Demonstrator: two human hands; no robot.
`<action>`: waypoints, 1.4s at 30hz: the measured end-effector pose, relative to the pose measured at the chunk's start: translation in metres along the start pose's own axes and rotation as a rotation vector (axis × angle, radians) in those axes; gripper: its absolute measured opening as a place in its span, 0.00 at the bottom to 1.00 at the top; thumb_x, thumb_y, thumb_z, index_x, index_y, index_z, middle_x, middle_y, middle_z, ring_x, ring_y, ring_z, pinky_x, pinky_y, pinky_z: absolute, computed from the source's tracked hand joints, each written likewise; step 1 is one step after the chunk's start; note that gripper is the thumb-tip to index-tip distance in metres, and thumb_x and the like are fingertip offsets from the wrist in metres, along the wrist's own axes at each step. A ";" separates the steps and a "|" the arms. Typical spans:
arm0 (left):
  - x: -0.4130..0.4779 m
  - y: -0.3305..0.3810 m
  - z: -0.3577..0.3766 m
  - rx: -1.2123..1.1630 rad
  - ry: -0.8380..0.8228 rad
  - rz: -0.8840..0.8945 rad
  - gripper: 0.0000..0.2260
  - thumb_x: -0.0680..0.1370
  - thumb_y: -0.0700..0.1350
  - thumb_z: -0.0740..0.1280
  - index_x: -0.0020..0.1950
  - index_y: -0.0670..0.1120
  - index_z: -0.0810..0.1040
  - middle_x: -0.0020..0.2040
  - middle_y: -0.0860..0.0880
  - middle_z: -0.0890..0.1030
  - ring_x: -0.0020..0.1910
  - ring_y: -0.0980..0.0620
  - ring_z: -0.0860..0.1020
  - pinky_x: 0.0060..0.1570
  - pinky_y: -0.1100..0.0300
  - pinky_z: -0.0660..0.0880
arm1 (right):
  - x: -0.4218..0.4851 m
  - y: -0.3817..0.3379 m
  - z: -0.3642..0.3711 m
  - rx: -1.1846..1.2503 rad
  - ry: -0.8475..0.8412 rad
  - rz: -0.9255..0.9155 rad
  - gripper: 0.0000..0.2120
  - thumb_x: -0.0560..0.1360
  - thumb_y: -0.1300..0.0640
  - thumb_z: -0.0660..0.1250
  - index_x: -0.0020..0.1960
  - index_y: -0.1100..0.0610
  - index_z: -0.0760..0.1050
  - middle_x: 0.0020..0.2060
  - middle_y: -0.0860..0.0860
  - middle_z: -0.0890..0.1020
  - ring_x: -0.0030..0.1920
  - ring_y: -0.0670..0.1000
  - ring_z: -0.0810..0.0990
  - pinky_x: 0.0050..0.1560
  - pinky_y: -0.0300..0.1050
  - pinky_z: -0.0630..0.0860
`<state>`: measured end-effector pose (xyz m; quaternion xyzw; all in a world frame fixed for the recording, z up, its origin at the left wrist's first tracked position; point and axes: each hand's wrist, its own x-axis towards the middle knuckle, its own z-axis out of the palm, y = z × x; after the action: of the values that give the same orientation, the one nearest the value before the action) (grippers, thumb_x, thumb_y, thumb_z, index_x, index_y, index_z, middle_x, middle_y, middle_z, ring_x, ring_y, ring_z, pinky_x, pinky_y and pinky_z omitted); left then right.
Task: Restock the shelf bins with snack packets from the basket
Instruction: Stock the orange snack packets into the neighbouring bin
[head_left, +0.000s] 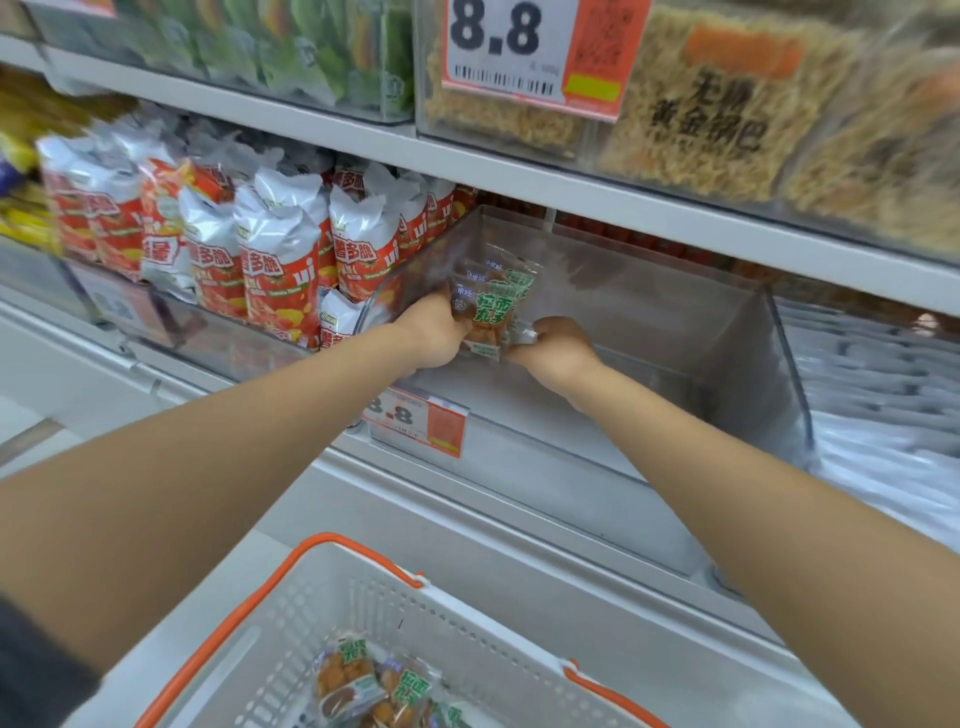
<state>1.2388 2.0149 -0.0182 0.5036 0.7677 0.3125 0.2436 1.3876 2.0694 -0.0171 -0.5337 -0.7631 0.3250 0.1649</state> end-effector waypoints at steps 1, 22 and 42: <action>-0.006 0.002 -0.003 0.017 0.019 0.010 0.21 0.82 0.44 0.62 0.73 0.40 0.65 0.67 0.40 0.74 0.65 0.41 0.72 0.64 0.53 0.70 | -0.009 -0.001 -0.007 -0.025 0.015 -0.034 0.22 0.75 0.55 0.70 0.64 0.67 0.73 0.58 0.60 0.79 0.58 0.61 0.78 0.59 0.54 0.76; -0.234 -0.083 0.051 0.015 -0.213 -0.055 0.10 0.79 0.47 0.66 0.42 0.43 0.78 0.33 0.50 0.79 0.29 0.60 0.76 0.31 0.69 0.71 | -0.202 0.096 0.065 0.008 -0.234 -0.221 0.07 0.74 0.63 0.68 0.48 0.53 0.80 0.36 0.42 0.78 0.35 0.40 0.75 0.39 0.35 0.70; -0.244 -0.153 0.111 0.382 -0.639 -0.163 0.07 0.79 0.44 0.62 0.46 0.46 0.79 0.50 0.51 0.79 0.51 0.49 0.79 0.54 0.51 0.77 | -0.278 0.291 0.231 -0.917 -0.906 -0.033 0.34 0.73 0.66 0.69 0.75 0.50 0.64 0.74 0.59 0.63 0.72 0.62 0.65 0.67 0.60 0.70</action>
<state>1.3116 1.7694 -0.1902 0.5491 0.7351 -0.0295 0.3965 1.5595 1.8030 -0.3554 -0.3481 -0.8268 0.1563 -0.4134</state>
